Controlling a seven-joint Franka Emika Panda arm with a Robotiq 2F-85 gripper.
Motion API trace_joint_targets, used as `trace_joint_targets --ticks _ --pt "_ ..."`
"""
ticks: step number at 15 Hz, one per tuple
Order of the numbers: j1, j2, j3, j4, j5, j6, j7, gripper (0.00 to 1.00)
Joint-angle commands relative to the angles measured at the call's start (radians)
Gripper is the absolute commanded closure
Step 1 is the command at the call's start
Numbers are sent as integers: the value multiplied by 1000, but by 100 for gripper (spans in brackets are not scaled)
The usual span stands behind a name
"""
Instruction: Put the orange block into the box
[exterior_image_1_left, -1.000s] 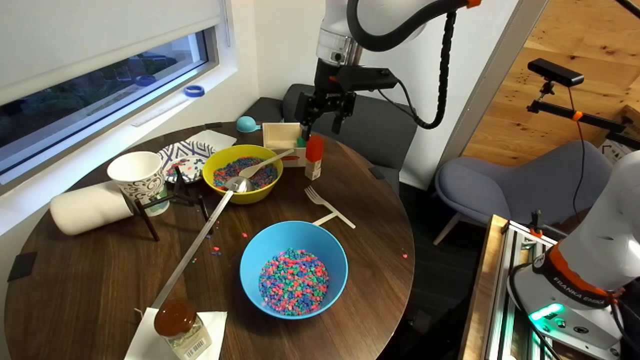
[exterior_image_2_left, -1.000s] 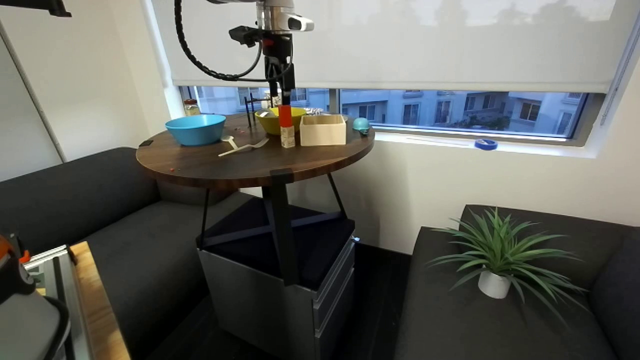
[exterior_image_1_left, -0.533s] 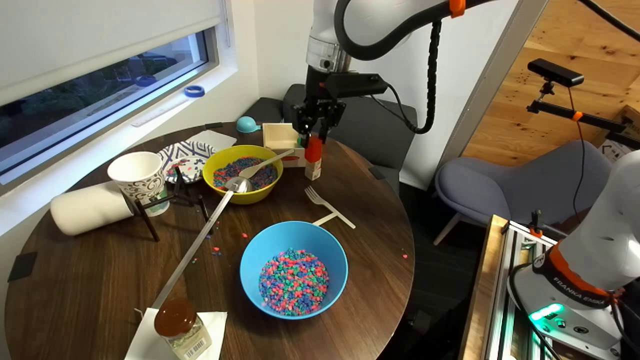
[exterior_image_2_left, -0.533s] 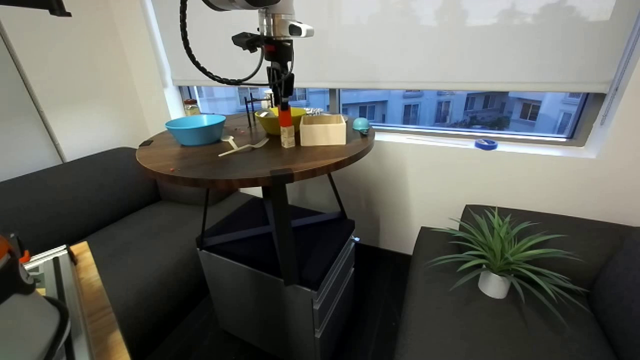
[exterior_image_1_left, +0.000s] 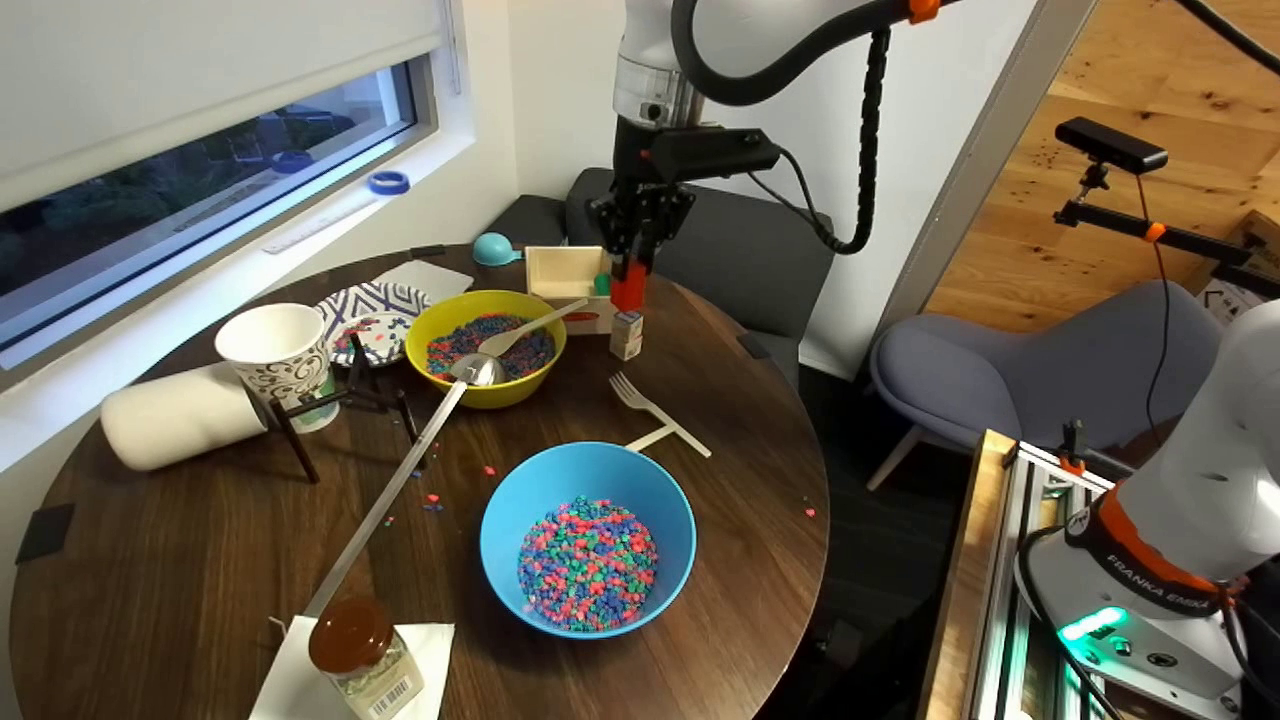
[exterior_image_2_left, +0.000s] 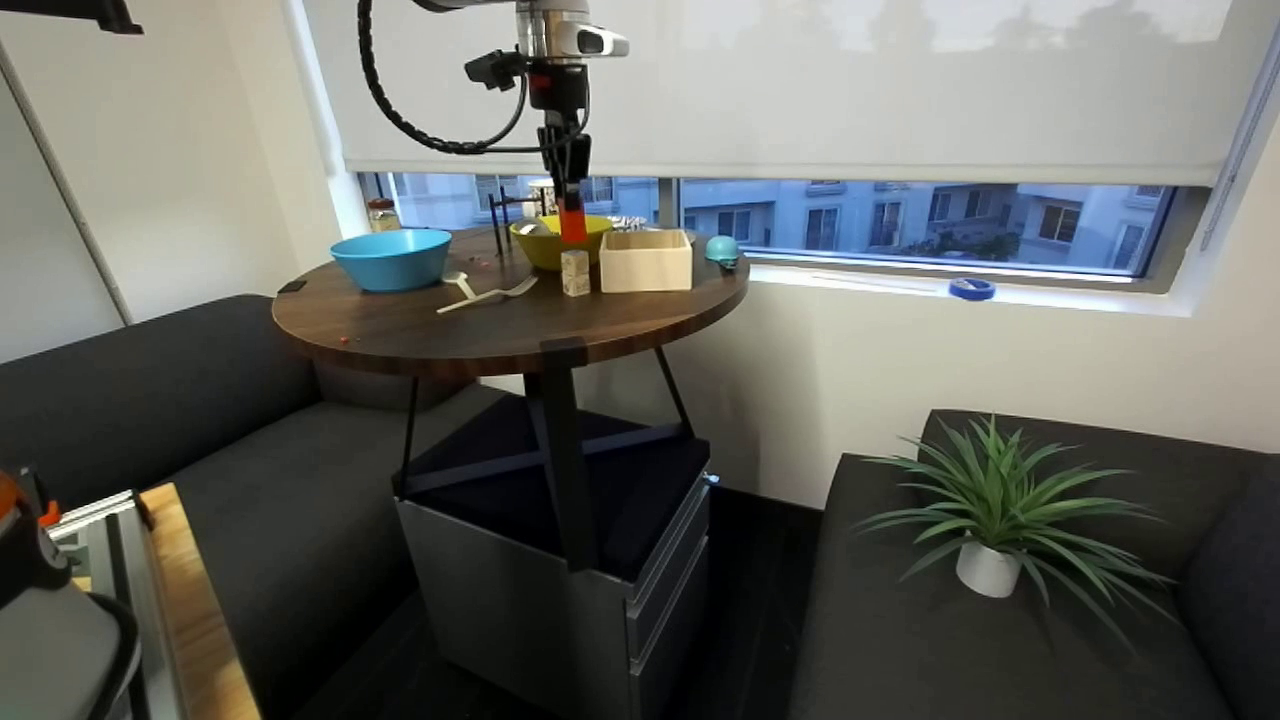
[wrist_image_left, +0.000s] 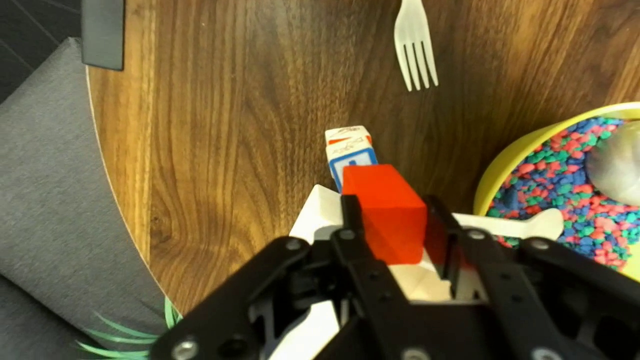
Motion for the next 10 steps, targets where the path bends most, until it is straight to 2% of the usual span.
trace_joint_targets --ticks 1,6,10 --pt "-5 -60 -24 7 -35 -24 14 91" --pt "-56 -56 -52 13 24 60 -42 91" --pt "-79 15 -55 40 79 135 -121 91"
